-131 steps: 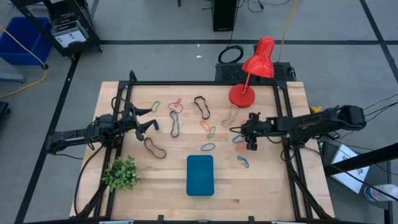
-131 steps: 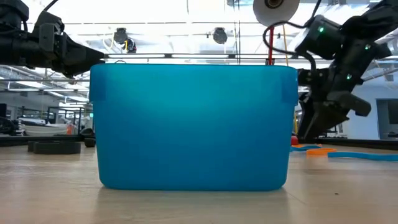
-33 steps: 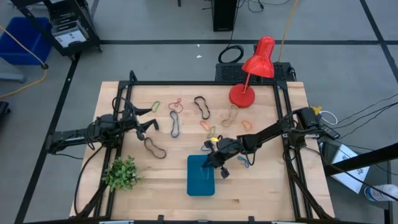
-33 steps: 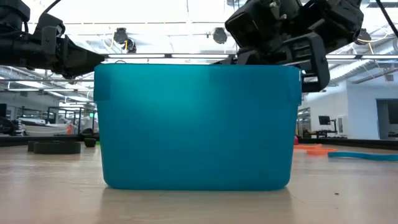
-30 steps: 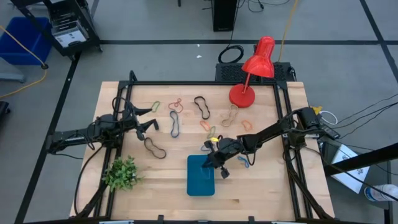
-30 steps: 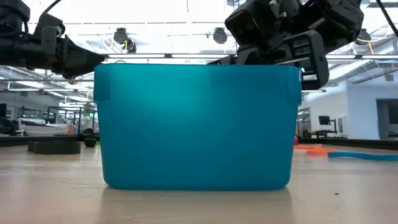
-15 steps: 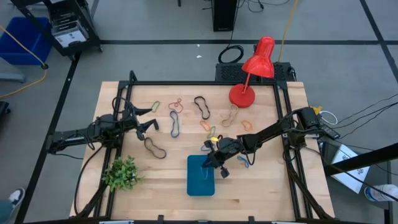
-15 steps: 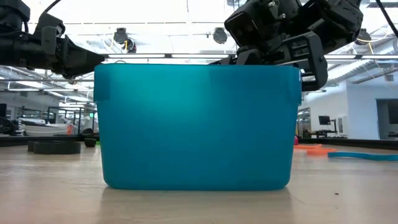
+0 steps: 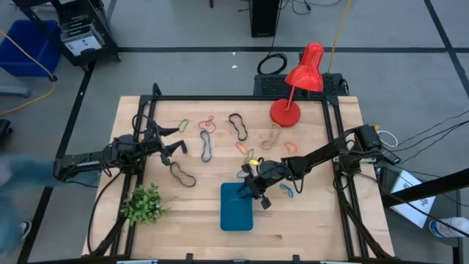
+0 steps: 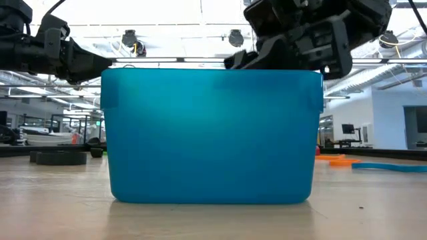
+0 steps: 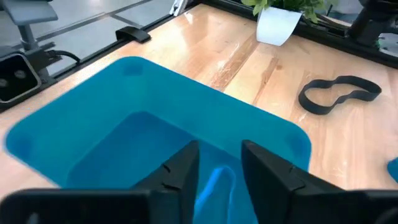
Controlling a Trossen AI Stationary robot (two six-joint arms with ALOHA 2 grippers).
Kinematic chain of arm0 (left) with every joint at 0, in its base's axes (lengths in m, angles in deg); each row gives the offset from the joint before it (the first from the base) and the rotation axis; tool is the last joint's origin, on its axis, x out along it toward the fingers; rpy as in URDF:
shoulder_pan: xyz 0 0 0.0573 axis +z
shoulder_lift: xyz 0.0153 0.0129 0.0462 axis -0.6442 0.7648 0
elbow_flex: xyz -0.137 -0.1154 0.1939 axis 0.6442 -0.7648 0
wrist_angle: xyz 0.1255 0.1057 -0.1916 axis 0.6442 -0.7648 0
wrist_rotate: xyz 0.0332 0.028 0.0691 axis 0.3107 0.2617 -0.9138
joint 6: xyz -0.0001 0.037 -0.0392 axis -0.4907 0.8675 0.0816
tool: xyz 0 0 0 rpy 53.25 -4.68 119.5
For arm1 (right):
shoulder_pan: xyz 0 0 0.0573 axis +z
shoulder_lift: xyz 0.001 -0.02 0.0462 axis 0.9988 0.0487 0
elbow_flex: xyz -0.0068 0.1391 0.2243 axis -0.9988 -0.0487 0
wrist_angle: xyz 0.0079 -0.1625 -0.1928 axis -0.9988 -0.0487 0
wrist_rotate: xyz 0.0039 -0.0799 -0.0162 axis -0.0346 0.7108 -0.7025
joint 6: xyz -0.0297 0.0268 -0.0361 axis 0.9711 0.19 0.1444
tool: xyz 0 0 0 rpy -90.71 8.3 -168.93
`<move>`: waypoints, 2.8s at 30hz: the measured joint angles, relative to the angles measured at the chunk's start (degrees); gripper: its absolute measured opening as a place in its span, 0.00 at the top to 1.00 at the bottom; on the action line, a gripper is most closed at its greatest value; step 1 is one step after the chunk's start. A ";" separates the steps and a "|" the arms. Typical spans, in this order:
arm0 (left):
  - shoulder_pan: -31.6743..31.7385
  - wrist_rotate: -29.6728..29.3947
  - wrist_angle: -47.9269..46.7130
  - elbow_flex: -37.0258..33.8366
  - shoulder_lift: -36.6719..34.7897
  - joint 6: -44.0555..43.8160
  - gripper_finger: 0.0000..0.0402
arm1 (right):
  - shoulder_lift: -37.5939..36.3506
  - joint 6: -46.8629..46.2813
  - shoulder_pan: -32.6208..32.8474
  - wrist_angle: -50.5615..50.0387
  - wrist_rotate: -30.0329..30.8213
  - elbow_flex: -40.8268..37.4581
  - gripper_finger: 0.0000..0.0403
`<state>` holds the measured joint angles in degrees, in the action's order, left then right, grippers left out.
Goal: Pick and place rubber bands into bin
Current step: Put the bottom light blue rubber band into the blue bin
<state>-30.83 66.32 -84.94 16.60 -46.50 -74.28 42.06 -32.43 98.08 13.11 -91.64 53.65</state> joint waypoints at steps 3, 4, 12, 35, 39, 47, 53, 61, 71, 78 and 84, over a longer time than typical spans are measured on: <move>0.00 0.00 -0.02 0.00 0.00 -0.27 0.34 | -4.39 -0.04 -0.04 -6.41 0.01 0.00 0.65; 0.00 0.00 0.00 0.00 -0.02 -0.64 0.34 | -6.30 -0.62 -0.07 -10.14 0.01 0.00 0.64; 0.00 0.00 0.00 -0.02 -0.01 -1.51 0.34 | -19.72 -16.09 -0.31 -39.28 7.85 0.00 0.61; 0.00 0.02 -0.04 -0.04 -0.01 -1.49 0.34 | -24.63 -40.89 2.45 -44.92 14.66 -16.09 0.61; 0.02 0.02 -0.04 -0.04 0.00 -1.48 0.34 | -24.63 -41.61 4.54 -44.86 16.78 -16.06 0.61; 0.01 0.02 -0.04 -0.04 0.00 -1.47 0.34 | -24.12 -46.48 10.25 -44.86 21.22 -16.00 0.62; 0.00 0.02 -0.04 -0.04 -0.02 -1.47 0.34 | -18.17 -48.22 11.19 -44.69 21.98 -15.61 0.62; 0.00 0.02 -0.04 -0.04 -0.02 -1.47 0.34 | -14.84 -46.90 11.40 -44.47 21.03 -15.72 0.77; 0.02 0.02 -0.04 -0.04 0.00 -1.47 0.34 | -14.96 -44.09 11.47 -44.99 20.69 -15.76 0.99; 0.01 0.00 0.00 -0.04 -0.02 -1.46 0.34 | -21.47 -30.90 9.04 -47.18 29.03 -11.45 1.00; 0.02 0.02 0.68 -0.13 0.37 -1.44 0.34 | -30.90 -14.93 5.34 -38.11 37.77 -7.65 1.00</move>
<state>-30.81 66.34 -84.25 16.47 -46.13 -75.72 11.17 -47.35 103.43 -25.01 -53.87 46.00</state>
